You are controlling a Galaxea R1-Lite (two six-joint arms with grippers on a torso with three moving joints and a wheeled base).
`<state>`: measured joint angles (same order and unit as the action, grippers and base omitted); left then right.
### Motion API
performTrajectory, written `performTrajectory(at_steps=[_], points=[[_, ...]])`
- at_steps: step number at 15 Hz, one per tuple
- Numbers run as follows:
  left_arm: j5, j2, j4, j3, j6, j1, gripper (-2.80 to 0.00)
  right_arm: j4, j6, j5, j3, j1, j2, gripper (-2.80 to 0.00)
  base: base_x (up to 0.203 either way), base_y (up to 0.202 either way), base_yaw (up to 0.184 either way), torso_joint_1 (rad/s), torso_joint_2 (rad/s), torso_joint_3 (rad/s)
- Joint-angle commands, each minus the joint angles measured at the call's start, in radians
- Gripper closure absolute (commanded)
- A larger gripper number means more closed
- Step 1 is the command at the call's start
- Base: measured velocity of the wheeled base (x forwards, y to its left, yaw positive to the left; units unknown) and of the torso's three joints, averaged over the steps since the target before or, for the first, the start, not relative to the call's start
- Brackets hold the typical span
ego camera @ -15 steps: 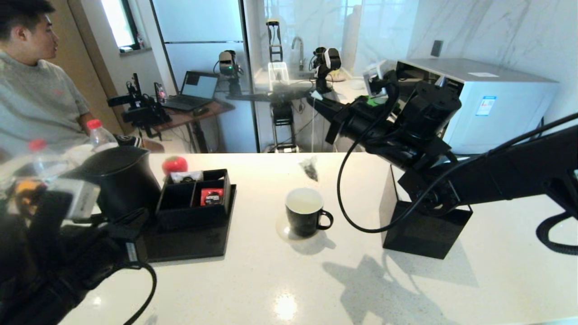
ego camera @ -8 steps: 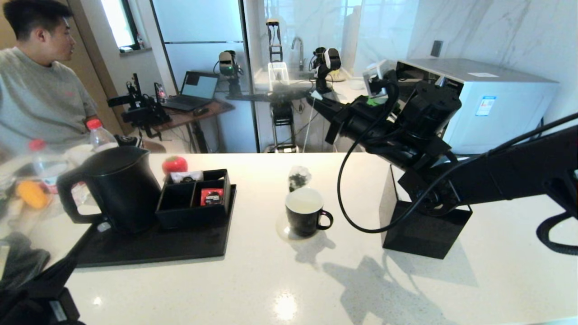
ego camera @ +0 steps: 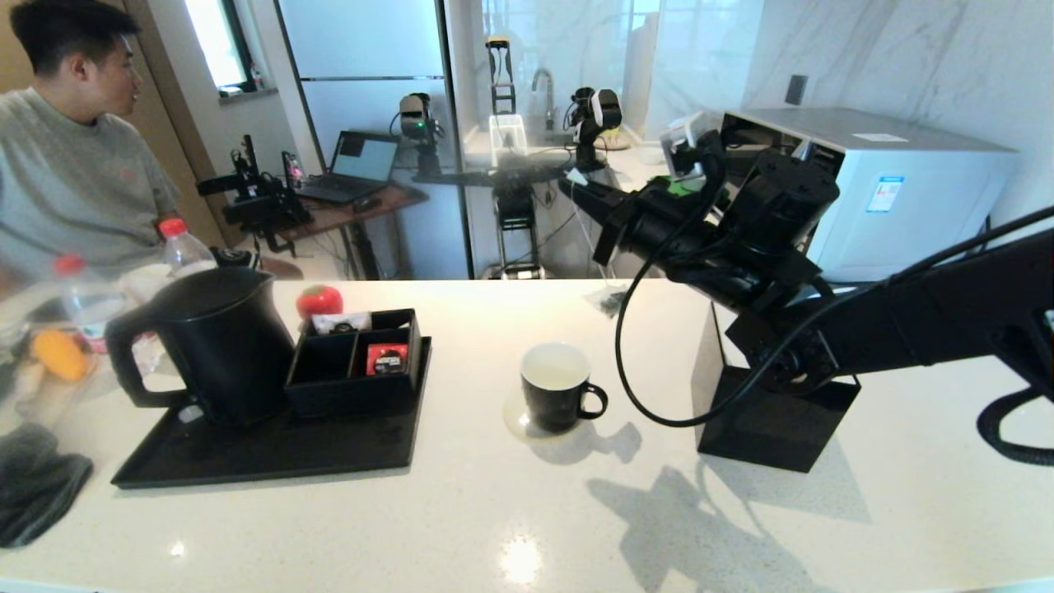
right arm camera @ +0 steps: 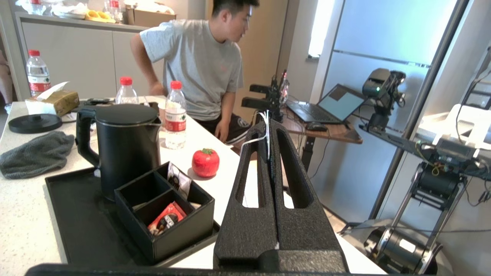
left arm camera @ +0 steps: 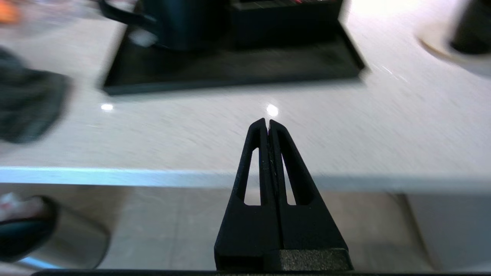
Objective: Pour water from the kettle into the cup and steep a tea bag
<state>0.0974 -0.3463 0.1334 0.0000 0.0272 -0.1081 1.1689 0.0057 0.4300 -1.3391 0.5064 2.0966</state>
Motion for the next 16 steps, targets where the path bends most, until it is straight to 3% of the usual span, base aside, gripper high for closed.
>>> performTrajectory(at_steps=[1, 2, 16], points=[[-0.070, 0.062, -0.062, 0.000, -0.002, -0.001, 0.00, 0.001, 0.000, 0.003, -0.002, 0.000, 0.005, 0.00, 0.000, 0.000, 0.000, 0.000, 0.00, 0.000], [-0.084, 0.061, -0.116, 0.000, -0.007, -0.001, 0.00, 0.001, 0.000, 0.003, -0.002, 0.000, 0.006, 0.00, 0.000, 0.000, 0.000, 0.000, 0.00, 0.000], [-0.082, 0.061, -0.126, 0.000, -0.001, -0.006, 0.00, -0.031, -0.001, 0.007, -0.004, -0.025, 0.003, 0.00, 0.000, 0.000, 0.000, 0.000, 0.00, 0.000]])
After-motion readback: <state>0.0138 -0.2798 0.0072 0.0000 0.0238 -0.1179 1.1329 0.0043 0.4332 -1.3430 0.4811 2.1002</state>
